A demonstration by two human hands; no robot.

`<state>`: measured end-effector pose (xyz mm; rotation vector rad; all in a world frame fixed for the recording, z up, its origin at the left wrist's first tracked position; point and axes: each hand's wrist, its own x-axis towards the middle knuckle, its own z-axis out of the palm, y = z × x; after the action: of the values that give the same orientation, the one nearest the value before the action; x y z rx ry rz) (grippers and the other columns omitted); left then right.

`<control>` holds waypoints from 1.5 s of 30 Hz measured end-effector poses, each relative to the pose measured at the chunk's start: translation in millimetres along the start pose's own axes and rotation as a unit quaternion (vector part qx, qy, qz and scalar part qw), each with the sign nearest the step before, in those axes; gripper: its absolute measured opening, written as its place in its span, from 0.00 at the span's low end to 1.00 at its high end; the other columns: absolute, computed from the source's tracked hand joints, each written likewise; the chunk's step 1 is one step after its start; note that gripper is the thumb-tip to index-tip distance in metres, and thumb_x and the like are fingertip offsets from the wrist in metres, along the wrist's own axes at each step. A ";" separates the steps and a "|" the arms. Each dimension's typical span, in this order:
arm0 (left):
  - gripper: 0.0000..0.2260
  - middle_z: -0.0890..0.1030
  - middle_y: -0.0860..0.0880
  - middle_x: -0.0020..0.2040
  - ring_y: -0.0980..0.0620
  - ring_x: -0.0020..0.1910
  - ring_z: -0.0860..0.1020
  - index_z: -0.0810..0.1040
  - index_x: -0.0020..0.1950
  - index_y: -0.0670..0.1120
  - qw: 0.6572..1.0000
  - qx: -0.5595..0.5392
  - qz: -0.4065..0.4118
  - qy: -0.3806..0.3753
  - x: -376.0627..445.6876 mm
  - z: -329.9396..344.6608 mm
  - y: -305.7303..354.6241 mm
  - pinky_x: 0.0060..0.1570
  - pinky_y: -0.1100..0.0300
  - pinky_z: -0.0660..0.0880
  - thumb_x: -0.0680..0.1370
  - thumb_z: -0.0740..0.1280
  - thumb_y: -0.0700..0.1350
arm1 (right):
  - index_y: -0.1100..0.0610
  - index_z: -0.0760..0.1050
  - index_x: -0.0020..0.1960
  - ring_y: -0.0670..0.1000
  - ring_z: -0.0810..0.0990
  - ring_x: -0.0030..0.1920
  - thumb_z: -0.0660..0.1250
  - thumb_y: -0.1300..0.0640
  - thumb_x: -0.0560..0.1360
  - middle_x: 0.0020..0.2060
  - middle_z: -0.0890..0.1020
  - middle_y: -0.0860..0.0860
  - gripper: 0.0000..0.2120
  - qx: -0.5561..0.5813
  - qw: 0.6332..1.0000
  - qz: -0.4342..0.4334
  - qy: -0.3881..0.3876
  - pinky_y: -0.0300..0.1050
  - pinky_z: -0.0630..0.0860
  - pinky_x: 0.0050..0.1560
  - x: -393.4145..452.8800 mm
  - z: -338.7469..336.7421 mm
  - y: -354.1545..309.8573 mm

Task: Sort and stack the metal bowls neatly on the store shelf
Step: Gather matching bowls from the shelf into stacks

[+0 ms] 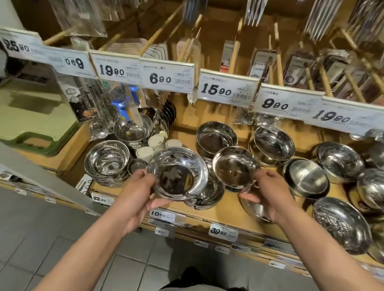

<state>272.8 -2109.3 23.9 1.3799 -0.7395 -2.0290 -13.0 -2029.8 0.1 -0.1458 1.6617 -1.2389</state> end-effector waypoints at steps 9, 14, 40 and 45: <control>0.10 0.84 0.42 0.49 0.41 0.44 0.84 0.78 0.60 0.43 0.938 0.316 0.088 0.108 39.8 54.2 -36.8 0.38 0.51 0.81 0.84 0.58 0.40 | 0.61 0.77 0.58 0.57 0.88 0.42 0.63 0.63 0.82 0.50 0.86 0.60 0.07 0.100 0.992 -0.030 0.065 0.48 0.84 0.33 -8.5 -57.5 -13.2; 0.10 0.82 0.38 0.55 0.39 0.53 0.79 0.78 0.59 0.38 0.860 0.455 0.141 0.182 65.4 62.1 -44.6 0.54 0.47 0.77 0.82 0.61 0.41 | 0.61 0.74 0.52 0.52 0.85 0.31 0.61 0.64 0.83 0.45 0.83 0.62 0.04 0.112 0.991 -0.028 0.072 0.44 0.82 0.25 -19.0 -72.3 4.8; 0.21 0.82 0.37 0.55 0.36 0.55 0.79 0.74 0.65 0.38 0.794 0.533 0.194 0.217 66.7 64.2 -48.4 0.45 0.53 0.71 0.72 0.68 0.28 | 0.61 0.73 0.55 0.58 0.86 0.35 0.62 0.64 0.82 0.41 0.85 0.62 0.03 0.109 0.993 0.022 0.047 0.46 0.84 0.30 -44.2 -84.6 45.4; 0.13 0.84 0.36 0.50 0.36 0.49 0.79 0.80 0.57 0.39 0.777 0.559 0.190 0.218 71.7 68.0 -46.3 0.44 0.50 0.73 0.74 0.68 0.32 | 0.62 0.73 0.57 0.58 0.86 0.34 0.62 0.64 0.83 0.53 0.83 0.66 0.05 0.107 0.993 0.019 0.053 0.46 0.84 0.30 -56.0 -95.7 46.2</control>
<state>180.2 -2120.6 -32.6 1.9474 -1.9523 -0.7763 -38.8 -1912.5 -3.8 0.0849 1.6018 -1.4060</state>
